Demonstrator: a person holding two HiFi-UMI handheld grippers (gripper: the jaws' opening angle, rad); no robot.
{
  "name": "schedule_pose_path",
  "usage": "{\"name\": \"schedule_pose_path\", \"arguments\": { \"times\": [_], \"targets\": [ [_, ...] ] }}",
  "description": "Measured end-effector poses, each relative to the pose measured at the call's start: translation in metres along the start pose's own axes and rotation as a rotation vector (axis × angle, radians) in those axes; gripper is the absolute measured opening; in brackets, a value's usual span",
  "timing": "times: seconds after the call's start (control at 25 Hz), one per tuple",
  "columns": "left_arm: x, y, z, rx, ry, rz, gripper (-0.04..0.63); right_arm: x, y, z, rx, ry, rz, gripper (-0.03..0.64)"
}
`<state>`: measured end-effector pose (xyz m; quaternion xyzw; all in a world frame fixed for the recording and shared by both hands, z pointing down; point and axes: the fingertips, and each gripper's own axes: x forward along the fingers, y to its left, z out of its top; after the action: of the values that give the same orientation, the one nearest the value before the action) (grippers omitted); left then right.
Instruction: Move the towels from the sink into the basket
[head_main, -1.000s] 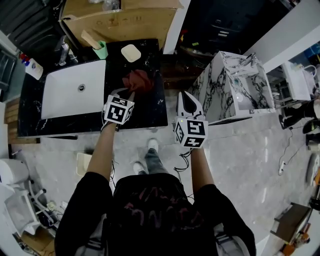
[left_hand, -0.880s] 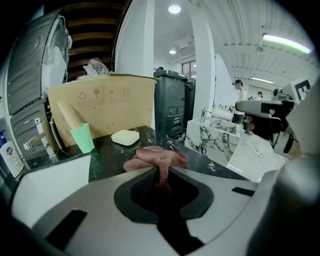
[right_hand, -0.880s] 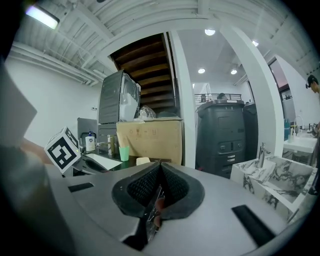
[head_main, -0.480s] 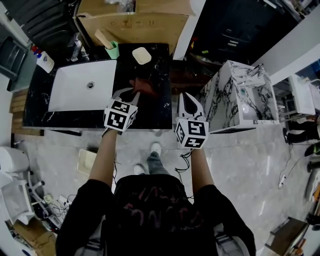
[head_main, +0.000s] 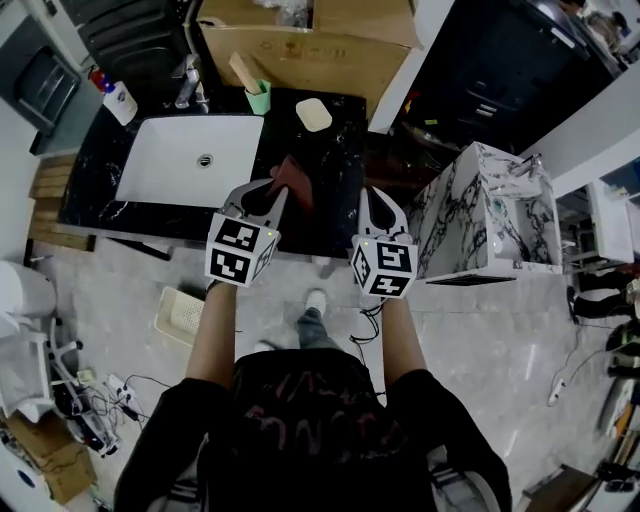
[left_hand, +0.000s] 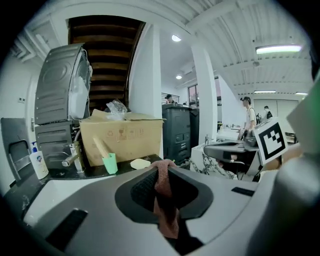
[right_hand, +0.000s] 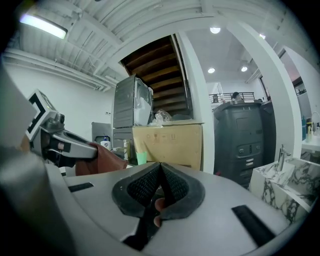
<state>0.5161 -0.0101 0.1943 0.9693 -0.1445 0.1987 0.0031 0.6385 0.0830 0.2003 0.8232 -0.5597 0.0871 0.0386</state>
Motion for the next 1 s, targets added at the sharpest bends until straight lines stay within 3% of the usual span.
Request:
{"name": "schedule_pose_path", "arguments": {
  "times": [0.28, 0.52, 1.0],
  "targets": [
    [-0.056, 0.03, -0.004, -0.046, -0.039, 0.097, 0.052, 0.001, 0.055, 0.011, -0.025, -0.016, 0.086, 0.015],
    [-0.124, 0.072, -0.024, -0.086, -0.059, 0.234, 0.051, 0.007, 0.128, 0.017, -0.06, -0.029, 0.205, 0.015],
    [-0.329, 0.164, -0.129, -0.284, -0.071, 0.59, 0.051, -0.001, 0.351, 0.006, -0.167, -0.022, 0.548, 0.015]
  ]
}}
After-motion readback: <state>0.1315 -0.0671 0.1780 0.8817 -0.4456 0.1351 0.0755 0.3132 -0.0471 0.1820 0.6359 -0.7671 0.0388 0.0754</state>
